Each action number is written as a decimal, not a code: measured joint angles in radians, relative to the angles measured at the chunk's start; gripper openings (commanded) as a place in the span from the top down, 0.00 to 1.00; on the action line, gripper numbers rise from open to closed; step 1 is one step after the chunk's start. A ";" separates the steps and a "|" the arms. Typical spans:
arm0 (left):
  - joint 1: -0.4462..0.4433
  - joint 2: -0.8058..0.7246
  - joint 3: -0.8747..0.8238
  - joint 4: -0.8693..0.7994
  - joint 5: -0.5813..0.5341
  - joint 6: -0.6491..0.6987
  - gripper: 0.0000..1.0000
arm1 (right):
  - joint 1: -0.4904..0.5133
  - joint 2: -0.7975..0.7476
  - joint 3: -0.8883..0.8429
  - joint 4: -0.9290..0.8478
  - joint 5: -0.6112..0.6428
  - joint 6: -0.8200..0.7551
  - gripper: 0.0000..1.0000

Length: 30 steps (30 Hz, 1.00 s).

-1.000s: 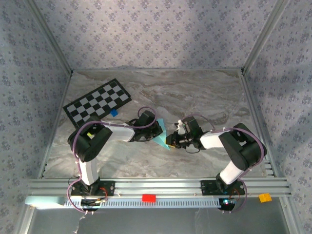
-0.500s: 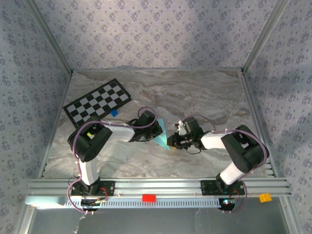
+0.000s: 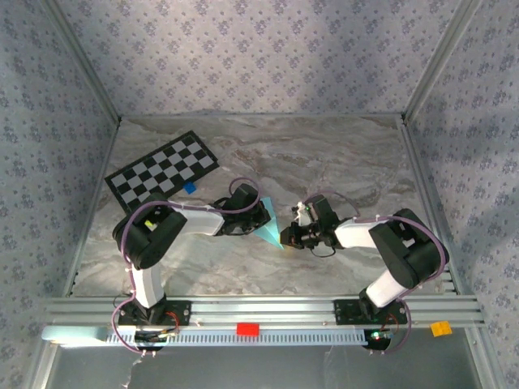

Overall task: Fold a paper plane with a square sheet of paper (pick it up from the middle)
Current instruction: Fourth fold the wing at the center of the table.

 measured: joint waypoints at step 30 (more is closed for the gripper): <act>0.000 0.000 -0.006 0.012 0.000 -0.014 1.00 | -0.022 -0.051 -0.038 -0.046 -0.026 -0.026 0.90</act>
